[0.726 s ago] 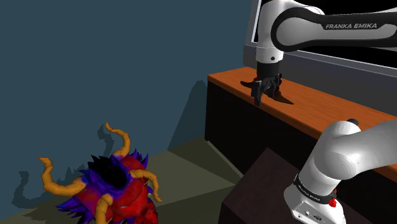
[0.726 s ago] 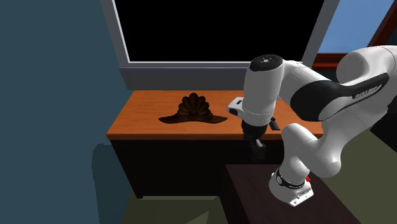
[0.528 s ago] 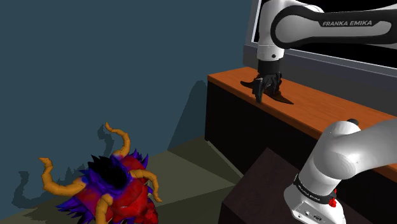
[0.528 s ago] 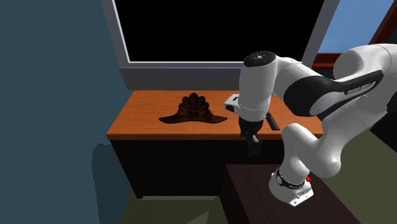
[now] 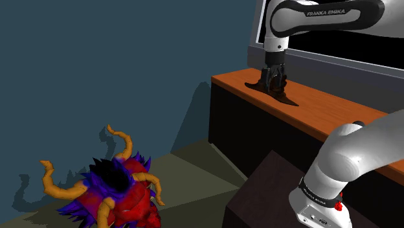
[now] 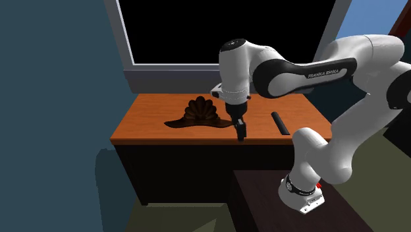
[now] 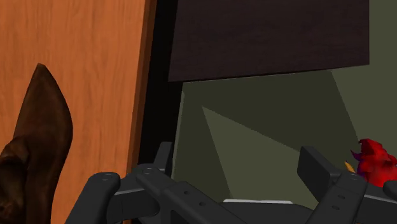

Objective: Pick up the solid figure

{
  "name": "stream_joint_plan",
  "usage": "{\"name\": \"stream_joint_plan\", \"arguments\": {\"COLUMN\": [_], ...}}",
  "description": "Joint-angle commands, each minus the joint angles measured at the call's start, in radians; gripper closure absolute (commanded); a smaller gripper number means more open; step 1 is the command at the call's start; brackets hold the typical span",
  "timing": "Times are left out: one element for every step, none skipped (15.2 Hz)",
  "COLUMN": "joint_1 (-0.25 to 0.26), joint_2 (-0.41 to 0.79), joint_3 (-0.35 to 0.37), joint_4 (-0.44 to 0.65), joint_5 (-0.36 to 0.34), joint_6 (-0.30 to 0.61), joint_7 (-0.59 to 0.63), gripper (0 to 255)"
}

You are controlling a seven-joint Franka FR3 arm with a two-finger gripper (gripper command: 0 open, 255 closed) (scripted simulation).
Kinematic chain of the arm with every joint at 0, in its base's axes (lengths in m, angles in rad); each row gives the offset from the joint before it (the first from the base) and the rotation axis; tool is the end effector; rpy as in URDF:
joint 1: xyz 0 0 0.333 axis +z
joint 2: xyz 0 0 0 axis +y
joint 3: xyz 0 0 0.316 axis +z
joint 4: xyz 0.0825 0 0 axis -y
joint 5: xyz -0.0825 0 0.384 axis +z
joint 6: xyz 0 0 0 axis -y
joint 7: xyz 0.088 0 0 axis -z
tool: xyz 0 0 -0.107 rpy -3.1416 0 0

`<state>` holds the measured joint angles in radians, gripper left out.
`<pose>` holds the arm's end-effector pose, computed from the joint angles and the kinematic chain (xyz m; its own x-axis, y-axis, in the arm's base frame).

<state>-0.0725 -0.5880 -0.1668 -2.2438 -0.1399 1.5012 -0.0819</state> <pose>0.3393 -0.1113 0.5684 0.9791 -0.1217 -0.1632 -0.1177 -0.9925 0.0338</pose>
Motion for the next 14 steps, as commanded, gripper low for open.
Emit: {"name": "stream_joint_plan", "arguments": {"joint_1": [-0.011, -0.015, -0.019, -0.023, -0.027, -0.031, -0.035, -0.039, -0.043, -0.048, -0.054, -0.061, -0.069, -0.079], "joint_2": [0.051, 0.081, 0.113, 0.145, 0.178, 0.213, 0.248, 0.285, 0.323, 0.362, 0.403, 0.445, 0.488, 0.534], "joint_3": [-0.045, -0.066, -0.086, -0.107, -0.127, -0.147, -0.167, -0.186, -0.206, -0.225, -0.244, -0.262, -0.279, -0.296], "joint_4": [0.051, 0.081, 0.111, 0.143, 0.176, 0.210, 0.246, 0.283, 0.321, 0.361, 0.402, 0.446, 0.491, 0.538], "joint_5": [-0.016, -0.021, -0.024, -0.026, -0.027, -0.026, -0.024, -0.021, -0.016, -0.010, -0.001, 0.009, 0.020, 0.034], "joint_6": [-0.007, -0.009, -0.012, -0.016, -0.019, -0.024, -0.028, -0.034, -0.040, -0.046, -0.054, -0.063, -0.072, -0.083], "joint_7": [-0.056, -0.082, -0.109, -0.136, -0.163, -0.191, -0.219, -0.247, -0.276, -0.306, -0.336, -0.367, -0.398, -0.430], "gripper": [0, 0, 0, 0, 0, 0, 0, 0, 0, 0, 0, 0, 0, 0]}}
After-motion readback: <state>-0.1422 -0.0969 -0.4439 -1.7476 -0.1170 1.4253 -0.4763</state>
